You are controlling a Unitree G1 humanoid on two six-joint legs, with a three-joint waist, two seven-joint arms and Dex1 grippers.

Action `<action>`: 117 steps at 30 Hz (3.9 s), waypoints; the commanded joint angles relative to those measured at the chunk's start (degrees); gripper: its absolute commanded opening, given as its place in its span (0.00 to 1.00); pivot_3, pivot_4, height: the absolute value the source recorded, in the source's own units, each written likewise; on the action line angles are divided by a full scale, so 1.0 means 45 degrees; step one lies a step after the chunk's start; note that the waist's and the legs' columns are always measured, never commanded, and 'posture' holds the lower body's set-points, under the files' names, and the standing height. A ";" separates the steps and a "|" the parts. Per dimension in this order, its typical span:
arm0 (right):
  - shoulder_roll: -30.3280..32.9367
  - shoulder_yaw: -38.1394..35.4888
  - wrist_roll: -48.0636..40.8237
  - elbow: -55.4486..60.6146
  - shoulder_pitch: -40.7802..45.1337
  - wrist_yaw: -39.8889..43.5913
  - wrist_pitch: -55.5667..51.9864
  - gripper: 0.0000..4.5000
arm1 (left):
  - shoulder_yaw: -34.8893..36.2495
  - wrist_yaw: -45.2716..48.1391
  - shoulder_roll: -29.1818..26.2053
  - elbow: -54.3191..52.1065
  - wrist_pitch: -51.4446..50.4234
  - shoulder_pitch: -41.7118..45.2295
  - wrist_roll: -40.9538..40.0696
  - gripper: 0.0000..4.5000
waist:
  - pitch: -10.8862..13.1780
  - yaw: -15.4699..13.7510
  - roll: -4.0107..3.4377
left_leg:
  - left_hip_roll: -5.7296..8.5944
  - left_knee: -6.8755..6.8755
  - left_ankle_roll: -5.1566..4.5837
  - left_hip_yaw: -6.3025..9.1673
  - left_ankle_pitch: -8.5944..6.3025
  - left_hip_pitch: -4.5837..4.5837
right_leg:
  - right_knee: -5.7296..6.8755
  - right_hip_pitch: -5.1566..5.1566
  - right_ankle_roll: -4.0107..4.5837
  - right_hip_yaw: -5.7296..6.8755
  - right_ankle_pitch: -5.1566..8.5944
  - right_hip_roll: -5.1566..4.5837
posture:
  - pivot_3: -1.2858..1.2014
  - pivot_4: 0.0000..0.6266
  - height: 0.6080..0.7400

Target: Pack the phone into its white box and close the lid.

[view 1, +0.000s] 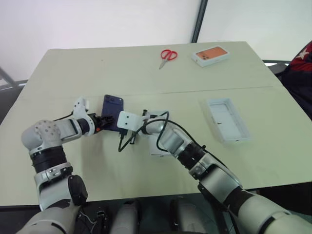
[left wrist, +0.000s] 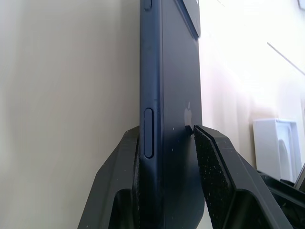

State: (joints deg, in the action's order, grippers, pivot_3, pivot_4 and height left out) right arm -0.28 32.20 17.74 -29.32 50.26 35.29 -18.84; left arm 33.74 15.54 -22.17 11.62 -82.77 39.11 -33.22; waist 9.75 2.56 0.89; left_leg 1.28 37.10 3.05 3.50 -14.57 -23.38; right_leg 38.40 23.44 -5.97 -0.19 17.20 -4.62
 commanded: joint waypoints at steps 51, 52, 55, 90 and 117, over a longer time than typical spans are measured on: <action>0.9153 -0.5748 -0.3378 0.8981 -0.4776 0.3176 -0.2474 0.00 | -0.6425 -1.4475 0.4348 -0.5993 0.5347 -0.4384 -1.7729 0.01 | 0.0029 -0.0704 0.0051 | 0.0018 0.0048 -0.0037 -0.0049 -0.0020 0.0009 | -0.0063 -0.0056 0.0011 -0.0073 -0.0007 0.0008 | 0.52 0.24 1.00; 0.9168 -0.5755 -0.3371 0.8961 -0.4792 0.3175 -0.2448 0.00 | -0.6463 -1.4456 0.4103 -0.6116 0.5658 -0.4340 -1.7729 0.01 | 0.0029 -0.0706 0.0051 | 0.0018 0.0047 -0.0040 -0.0049 -0.0021 0.0007 | -0.0069 -0.0056 0.0011 -0.0072 -0.0007 0.0007 | 0.52 0.24 1.00; 0.9197 -0.5757 -0.3347 0.8964 -0.4866 0.3167 -0.2391 0.00 | -0.6725 -1.4271 0.3622 -0.6335 0.6268 -0.4358 -1.7729 0.01 | 0.0029 -0.0710 0.0051 | 0.0016 0.0047 -0.0041 -0.0048 -0.0021 0.0005 | -0.0070 -0.0056 0.0010 -0.0071 -0.0007 0.0007 | 0.52 0.24 1.00; 0.9137 -0.5387 -0.3310 0.8826 -0.4531 0.3148 -0.2265 0.00 | -0.6890 -1.0309 -0.2109 -0.6902 0.5965 -0.4504 -1.7729 0.99 | 0.0030 -0.0633 0.0049 | 0.0009 0.0040 -0.0044 -0.0045 -0.0021 0.0009 | -0.0069 -0.0059 0.0012 -0.0066 -0.0005 0.0019 | 0.52 0.24 1.00; 1.0058 -0.3065 -0.1587 1.0205 -0.5491 0.3734 -0.1972 0.00 | -1.2328 0.2204 -0.4030 -0.5923 0.6681 -0.1513 -0.1316 0.01 | 0.0049 -0.0574 0.0034 | 0.0024 0.0026 -0.0128 -0.0048 -0.0068 0.0001 | -0.0081 -0.0057 0.0011 -0.0034 -0.0003 0.0025 | 0.52 0.24 1.00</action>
State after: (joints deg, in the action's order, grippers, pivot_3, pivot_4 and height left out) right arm 44.77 18.69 9.57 14.53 25.31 52.61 -28.36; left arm -21.79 23.82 -40.52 -14.65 -53.86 31.26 -41.54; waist 9.97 -0.03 1.05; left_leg 1.38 37.22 2.47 3.29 -14.87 -23.38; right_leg 38.05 23.18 -5.92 -0.35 17.19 -4.51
